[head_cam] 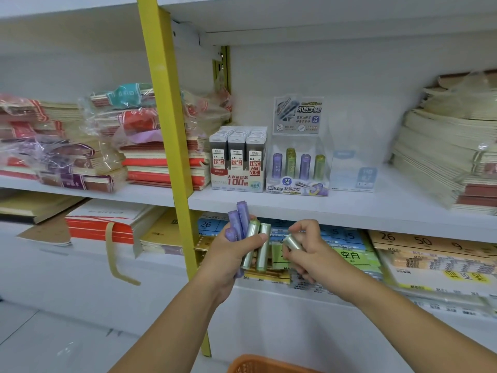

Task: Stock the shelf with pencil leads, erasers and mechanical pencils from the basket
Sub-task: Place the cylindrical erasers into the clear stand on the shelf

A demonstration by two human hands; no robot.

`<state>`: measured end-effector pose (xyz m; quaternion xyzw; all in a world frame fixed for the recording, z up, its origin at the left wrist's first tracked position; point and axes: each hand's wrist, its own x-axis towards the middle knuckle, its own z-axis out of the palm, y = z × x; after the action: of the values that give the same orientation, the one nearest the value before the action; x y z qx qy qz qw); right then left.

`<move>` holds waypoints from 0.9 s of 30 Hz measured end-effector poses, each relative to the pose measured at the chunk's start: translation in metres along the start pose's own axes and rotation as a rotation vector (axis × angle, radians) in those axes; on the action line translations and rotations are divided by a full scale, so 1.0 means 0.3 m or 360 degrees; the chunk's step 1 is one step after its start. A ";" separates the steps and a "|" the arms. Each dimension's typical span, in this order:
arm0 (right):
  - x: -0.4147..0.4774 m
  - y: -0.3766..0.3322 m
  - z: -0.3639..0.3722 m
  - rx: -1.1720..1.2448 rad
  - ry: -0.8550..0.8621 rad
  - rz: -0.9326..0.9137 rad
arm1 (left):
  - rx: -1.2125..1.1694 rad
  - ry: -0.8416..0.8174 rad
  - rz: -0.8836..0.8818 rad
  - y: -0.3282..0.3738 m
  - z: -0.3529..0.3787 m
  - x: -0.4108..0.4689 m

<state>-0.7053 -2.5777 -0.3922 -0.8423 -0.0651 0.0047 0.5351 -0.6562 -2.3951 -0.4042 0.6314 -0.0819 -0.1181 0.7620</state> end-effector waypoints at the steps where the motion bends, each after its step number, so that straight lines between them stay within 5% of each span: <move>1: -0.003 -0.006 -0.007 0.0028 -0.0019 -0.0016 | -0.0006 0.0005 0.0006 0.002 0.000 -0.004; 17: -0.015 -0.094 -0.054 0.0308 0.0452 -0.0236 | 0.0201 0.0110 0.0184 0.070 0.057 -0.021; 23: -0.001 -0.143 -0.089 0.1004 0.0450 -0.0193 | 0.0061 0.0084 0.0240 0.119 0.098 -0.017; 27: 0.036 -0.179 -0.153 0.0667 0.0483 -0.0201 | 0.0003 0.0119 0.0238 0.142 0.116 0.026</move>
<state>-0.6966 -2.5952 -0.3236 -0.6983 -0.0342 -0.1418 0.7008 -0.6550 -2.4226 -0.3561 0.6282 -0.1002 -0.0371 0.7707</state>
